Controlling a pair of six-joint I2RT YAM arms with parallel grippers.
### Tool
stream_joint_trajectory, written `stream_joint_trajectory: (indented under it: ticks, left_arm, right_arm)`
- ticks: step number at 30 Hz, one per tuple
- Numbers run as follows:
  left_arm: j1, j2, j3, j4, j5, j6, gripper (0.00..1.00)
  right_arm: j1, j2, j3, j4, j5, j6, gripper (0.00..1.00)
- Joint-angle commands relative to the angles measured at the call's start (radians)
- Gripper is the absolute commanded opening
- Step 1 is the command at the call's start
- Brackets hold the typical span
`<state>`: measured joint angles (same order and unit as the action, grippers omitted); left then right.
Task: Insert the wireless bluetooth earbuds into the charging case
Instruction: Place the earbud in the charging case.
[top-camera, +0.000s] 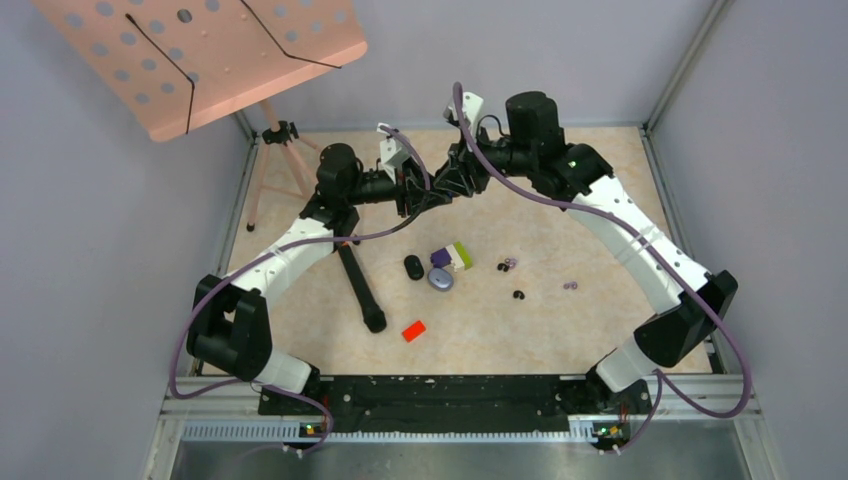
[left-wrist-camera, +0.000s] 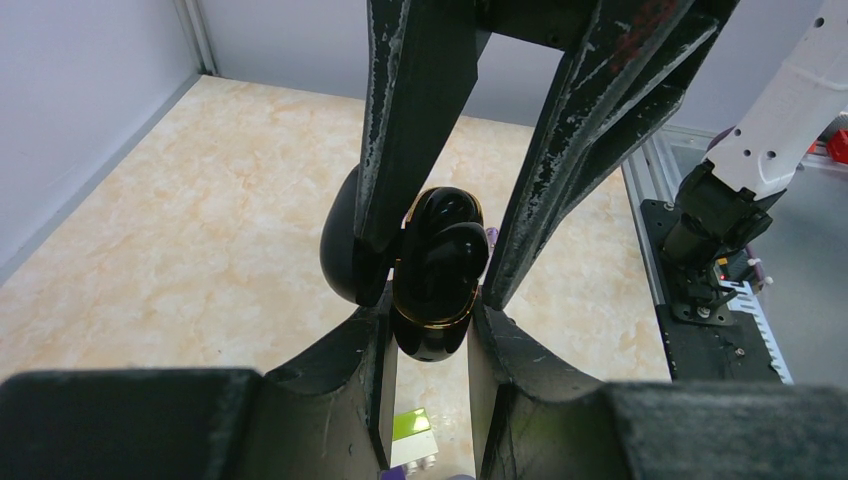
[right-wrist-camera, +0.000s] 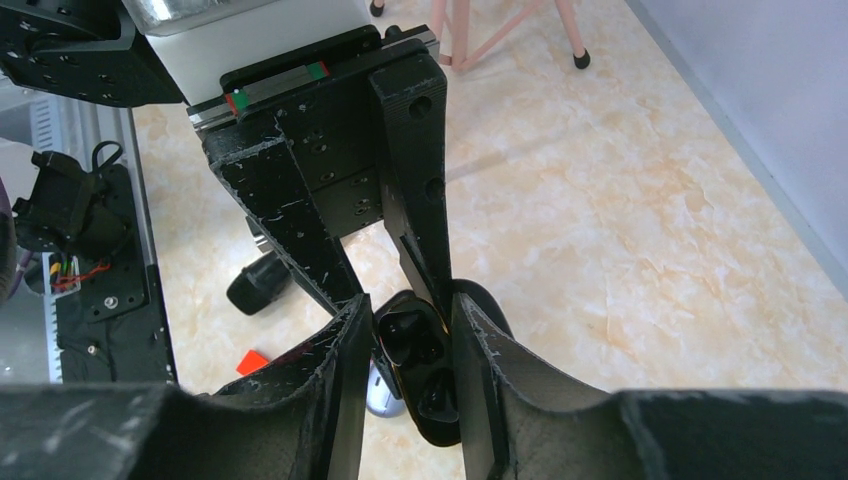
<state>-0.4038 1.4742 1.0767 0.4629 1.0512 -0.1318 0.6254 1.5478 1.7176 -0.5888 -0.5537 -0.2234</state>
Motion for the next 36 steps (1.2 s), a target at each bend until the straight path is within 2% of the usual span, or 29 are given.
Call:
stream_joint_trajectory:
  ticks: [1,11,17,22,31,36]
  left_arm:
    - [-0.004,-0.048,-0.005,0.055,0.023,0.001,0.00]
    - [0.011,-0.040,-0.036,0.164,0.033,-0.088,0.00]
    - [0.011,-0.042,-0.041,0.170,0.038,-0.093,0.00]
    - [0.011,-0.046,-0.052,0.173,0.035,-0.088,0.00]
    - [0.011,-0.039,-0.052,0.189,0.031,-0.092,0.00]
    - [0.013,-0.027,-0.036,0.139,-0.018,-0.092,0.00]
  right_arm:
    - [0.011,-0.002,0.064,0.053,0.021,0.019,0.35]
    - [-0.016,-0.044,0.079,0.085,-0.018,0.069,0.43]
    - [-0.093,-0.071,0.058,0.122,-0.126,0.096,0.44]
    - [-0.120,-0.086,0.024,0.123,-0.136,0.085,0.47]
    - [-0.128,-0.070,-0.136,0.130,-0.354,0.059,0.61]
    - [-0.128,-0.087,-0.143,0.136,-0.401,0.052,0.58]
